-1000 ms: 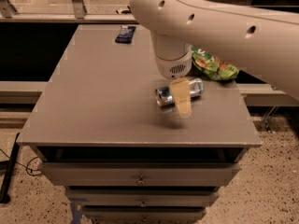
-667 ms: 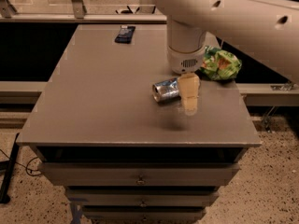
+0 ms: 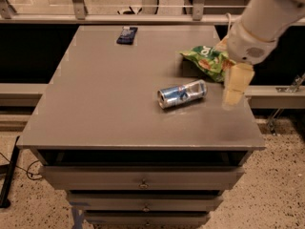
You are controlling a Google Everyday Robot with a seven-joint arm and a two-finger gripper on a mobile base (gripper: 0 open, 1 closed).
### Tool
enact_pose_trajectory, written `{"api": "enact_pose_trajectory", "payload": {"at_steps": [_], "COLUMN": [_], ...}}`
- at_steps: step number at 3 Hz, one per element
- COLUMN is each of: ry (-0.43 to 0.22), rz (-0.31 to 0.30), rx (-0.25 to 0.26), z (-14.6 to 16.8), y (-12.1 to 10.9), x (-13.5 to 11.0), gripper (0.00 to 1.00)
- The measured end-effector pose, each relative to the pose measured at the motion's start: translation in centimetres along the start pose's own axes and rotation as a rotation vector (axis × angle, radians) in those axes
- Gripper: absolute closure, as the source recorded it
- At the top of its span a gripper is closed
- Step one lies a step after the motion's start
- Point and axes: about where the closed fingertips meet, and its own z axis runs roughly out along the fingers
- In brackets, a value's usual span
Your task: Knock redbull can over
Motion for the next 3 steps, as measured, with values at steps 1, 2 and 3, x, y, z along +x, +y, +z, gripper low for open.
{"api": "enact_pose_trajectory", "payload": {"at_steps": [1,2,3], "ry": [-0.143,-0.289,-0.358], "rz": [0.132,0.246,0.314], "rx": [0.064,0.109,0.136], "z": [-2.9,-4.0,-5.9], "y": [1.6,4.4,5.9], "x": [5.6,10.3,11.7], "gripper": [0.0,0.0,0.0]}}
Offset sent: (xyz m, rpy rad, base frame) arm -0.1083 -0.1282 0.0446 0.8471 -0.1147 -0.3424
